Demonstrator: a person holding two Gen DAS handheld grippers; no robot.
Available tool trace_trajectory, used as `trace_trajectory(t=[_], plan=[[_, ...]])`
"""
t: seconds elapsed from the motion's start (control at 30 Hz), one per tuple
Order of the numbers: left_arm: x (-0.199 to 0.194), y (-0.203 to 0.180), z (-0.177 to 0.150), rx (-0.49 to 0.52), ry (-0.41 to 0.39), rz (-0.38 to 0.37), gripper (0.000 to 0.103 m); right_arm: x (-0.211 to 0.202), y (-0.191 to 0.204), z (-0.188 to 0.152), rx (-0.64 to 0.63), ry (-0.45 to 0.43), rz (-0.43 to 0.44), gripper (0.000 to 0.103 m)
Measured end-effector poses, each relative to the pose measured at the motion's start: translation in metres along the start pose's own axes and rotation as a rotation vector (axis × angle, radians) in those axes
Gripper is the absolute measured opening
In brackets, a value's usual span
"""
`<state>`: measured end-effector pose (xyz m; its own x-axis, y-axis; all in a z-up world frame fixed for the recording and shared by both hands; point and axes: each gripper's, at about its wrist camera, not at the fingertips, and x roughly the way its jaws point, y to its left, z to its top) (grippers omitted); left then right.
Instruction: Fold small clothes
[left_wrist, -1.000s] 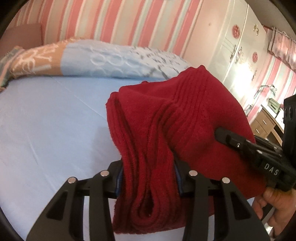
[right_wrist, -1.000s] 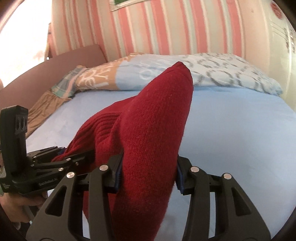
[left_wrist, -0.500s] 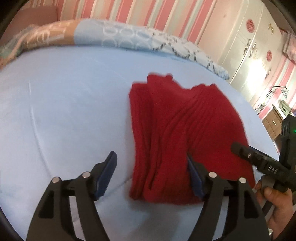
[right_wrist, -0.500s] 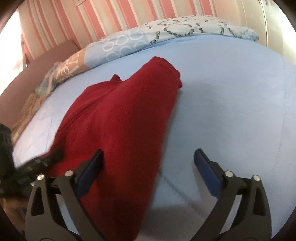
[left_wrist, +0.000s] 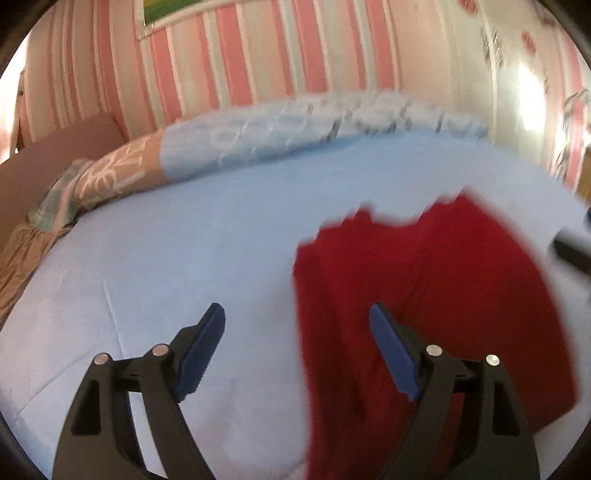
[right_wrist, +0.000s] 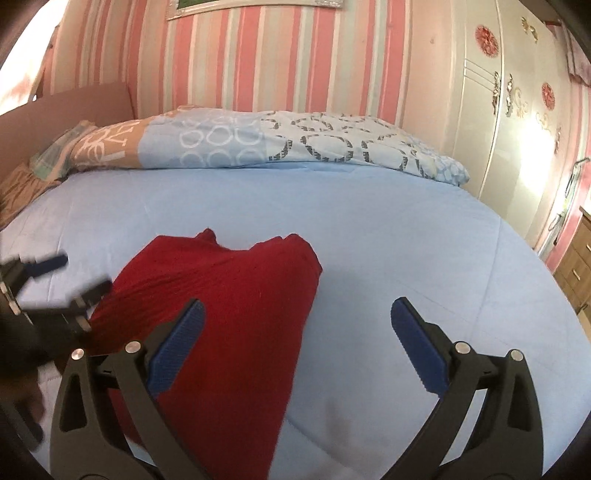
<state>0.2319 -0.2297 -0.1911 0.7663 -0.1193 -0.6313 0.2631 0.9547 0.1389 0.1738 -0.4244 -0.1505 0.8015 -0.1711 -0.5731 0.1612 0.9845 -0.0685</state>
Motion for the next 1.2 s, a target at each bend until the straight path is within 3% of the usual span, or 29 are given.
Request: trace_trajectory(t=[0.17, 0.27, 0.4, 0.53, 0.6, 0.7, 0.8, 1.0, 1.07, 1.2], plan=[[0.015, 0.021, -0.032, -0.029, 0.027, 0.04, 0.083, 0.022, -0.001, -0.023, 0.0, 0.078, -0.027, 0.1], [0.026, 0.034, -0.04, -0.075, 0.087, 0.009, 0.084, 0.032, 0.003, -0.037, -0.039, 0.095, -0.054, 0.1], [0.011, 0.042, -0.035, -0.097, 0.061, -0.032, 0.083, 0.021, 0.001, -0.033, -0.018, 0.104, -0.063, 0.1], [-0.037, 0.072, -0.023, -0.159, 0.003, -0.058, 0.083, -0.039, 0.005, -0.011, 0.031, 0.038, -0.013, 0.1], [-0.071, 0.091, -0.02, -0.176, -0.019, -0.076, 0.083, -0.069, 0.016, -0.002, 0.038, 0.049, 0.024, 0.1], [-0.115, 0.106, -0.021, -0.167, -0.036, -0.116, 0.1, -0.11, 0.036, 0.002, 0.067, 0.079, 0.024, 0.1], [-0.162, 0.119, -0.029, -0.116, -0.078, -0.07, 0.101, -0.137, 0.059, 0.001, 0.091, 0.128, 0.026, 0.1], [-0.214, 0.14, -0.061, -0.068, 0.013, 0.037, 0.101, -0.189, 0.118, -0.01, 0.117, 0.154, -0.012, 0.1], [-0.227, 0.146, -0.072, -0.066, 0.007, 0.065, 0.101, -0.203, 0.135, -0.016, 0.113, 0.149, -0.024, 0.1], [-0.255, 0.156, -0.091, -0.114, 0.007, 0.006, 0.101, -0.223, 0.16, -0.021, 0.087, 0.143, -0.066, 0.1]])
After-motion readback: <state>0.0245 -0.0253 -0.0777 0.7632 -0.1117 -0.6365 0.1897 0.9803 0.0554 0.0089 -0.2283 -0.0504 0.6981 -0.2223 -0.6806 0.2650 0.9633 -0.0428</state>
